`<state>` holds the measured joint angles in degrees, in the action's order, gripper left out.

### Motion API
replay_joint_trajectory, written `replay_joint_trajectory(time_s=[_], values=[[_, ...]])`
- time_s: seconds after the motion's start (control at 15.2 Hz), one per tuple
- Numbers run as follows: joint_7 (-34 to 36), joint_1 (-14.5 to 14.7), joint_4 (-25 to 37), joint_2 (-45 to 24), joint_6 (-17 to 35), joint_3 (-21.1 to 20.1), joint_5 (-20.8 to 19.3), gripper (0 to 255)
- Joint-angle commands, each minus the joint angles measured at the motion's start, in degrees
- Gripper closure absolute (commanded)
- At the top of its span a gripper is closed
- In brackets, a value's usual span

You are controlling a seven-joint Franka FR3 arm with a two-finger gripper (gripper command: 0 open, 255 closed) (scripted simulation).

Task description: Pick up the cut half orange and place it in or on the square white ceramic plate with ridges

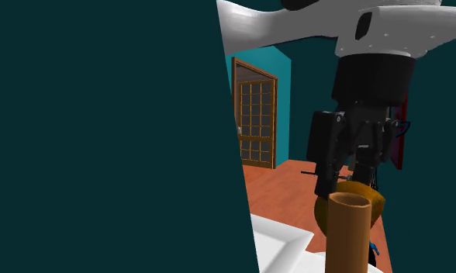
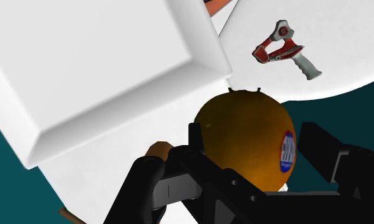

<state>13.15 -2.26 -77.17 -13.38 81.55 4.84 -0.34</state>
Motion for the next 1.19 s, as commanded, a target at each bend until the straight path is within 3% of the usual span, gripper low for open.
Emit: replay_joint_trajectory(time_s=[0.0,0.46,0.73,1.12], values=[[0.0,0.0,2.3,-0.4,-1.9,0.0,0.0,255],[-0.2,-0.2,10.6,-2.8,-7.9,0.1,0.2,255],[-3.2,-1.7,-1.3,6.3,-4.8,1.3,-0.9,255],[-8.1,-4.2,-13.9,17.1,-2.8,3.6,-2.9,255]])
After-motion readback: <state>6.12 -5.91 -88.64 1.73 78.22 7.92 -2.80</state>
